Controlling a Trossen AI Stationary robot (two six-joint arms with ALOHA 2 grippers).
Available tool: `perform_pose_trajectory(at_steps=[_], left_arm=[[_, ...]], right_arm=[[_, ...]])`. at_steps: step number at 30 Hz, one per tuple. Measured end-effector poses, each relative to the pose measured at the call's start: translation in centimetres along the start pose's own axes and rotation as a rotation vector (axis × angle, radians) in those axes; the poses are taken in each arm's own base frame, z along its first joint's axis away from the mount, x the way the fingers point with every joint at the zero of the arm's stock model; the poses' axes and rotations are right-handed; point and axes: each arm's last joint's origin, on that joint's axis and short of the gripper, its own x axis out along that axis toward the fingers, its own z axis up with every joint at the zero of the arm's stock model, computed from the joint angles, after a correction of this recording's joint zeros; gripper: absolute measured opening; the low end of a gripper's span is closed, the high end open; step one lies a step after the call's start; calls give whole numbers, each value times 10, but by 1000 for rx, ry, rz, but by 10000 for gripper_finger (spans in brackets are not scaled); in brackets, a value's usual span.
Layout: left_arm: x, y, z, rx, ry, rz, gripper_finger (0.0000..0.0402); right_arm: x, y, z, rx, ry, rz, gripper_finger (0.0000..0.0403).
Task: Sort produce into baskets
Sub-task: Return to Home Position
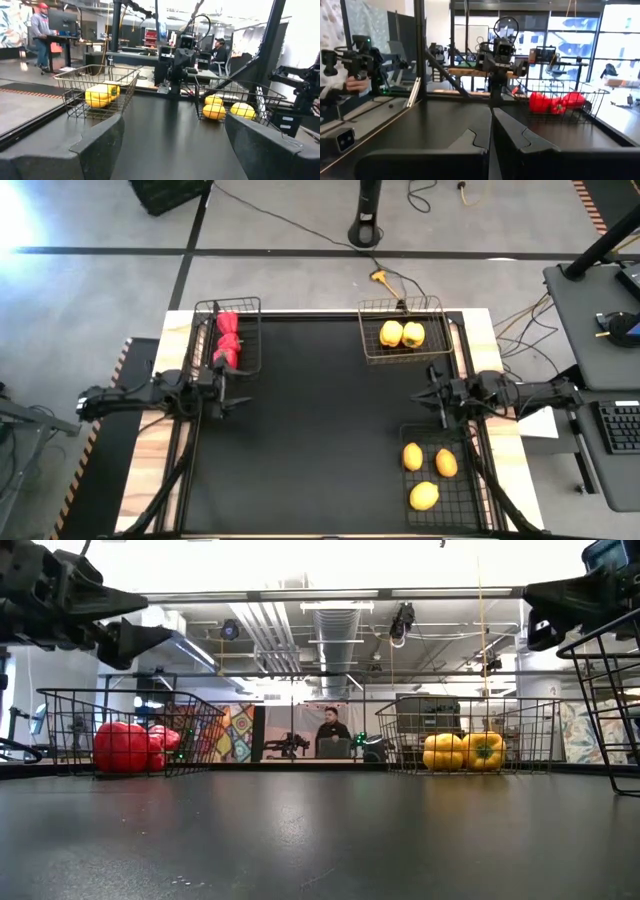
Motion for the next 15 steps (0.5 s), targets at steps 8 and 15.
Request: perform_pose_trajectory(at_steps=[8,15], left_arm=[[1,0,-4,-11,-3,-13,330],[1,-2,-3,-6,-3,-79,330]], right_arm=[[0,-4,-1,47,5,-30,9],[-1,-3,-1,68,13,64,9]])
